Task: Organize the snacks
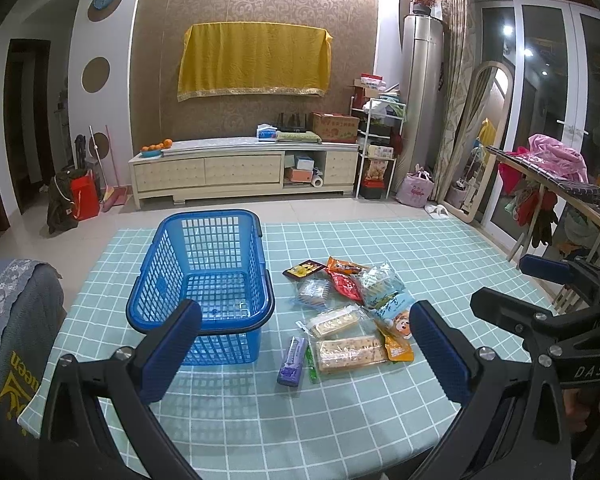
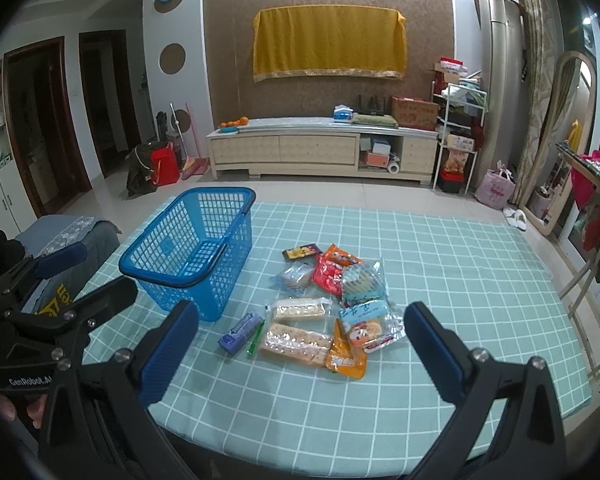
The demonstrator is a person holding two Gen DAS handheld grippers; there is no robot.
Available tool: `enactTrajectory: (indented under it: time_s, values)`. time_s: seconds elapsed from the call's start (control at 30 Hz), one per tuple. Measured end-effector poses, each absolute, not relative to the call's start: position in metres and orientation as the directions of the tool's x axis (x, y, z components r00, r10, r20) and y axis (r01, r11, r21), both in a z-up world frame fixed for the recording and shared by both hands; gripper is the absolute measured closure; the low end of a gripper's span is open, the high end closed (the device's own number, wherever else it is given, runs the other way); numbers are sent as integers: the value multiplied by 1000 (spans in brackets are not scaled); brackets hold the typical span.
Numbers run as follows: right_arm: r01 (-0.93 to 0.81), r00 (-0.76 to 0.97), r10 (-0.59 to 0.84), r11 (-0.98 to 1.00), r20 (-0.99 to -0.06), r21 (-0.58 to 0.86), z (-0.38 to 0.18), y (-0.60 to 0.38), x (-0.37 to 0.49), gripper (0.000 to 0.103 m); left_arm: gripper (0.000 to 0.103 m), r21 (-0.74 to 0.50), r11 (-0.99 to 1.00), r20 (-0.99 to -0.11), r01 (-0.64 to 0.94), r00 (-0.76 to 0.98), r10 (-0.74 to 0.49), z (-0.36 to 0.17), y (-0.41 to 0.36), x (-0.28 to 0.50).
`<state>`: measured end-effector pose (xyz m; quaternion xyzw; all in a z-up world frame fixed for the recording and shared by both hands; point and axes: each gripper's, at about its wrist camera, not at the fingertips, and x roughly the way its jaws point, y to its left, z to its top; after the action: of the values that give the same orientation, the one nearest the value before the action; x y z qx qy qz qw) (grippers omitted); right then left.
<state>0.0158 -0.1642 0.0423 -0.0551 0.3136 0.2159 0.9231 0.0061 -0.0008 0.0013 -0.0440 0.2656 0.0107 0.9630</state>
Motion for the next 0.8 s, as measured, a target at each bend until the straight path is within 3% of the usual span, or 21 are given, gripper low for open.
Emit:
enactTrajectory:
  time_s: [0.8]
  values:
    - [-448,694,381,893,-611,47,45,-161,16,0,0,-83,996,-536,-30,844,-20,4,-3,12]
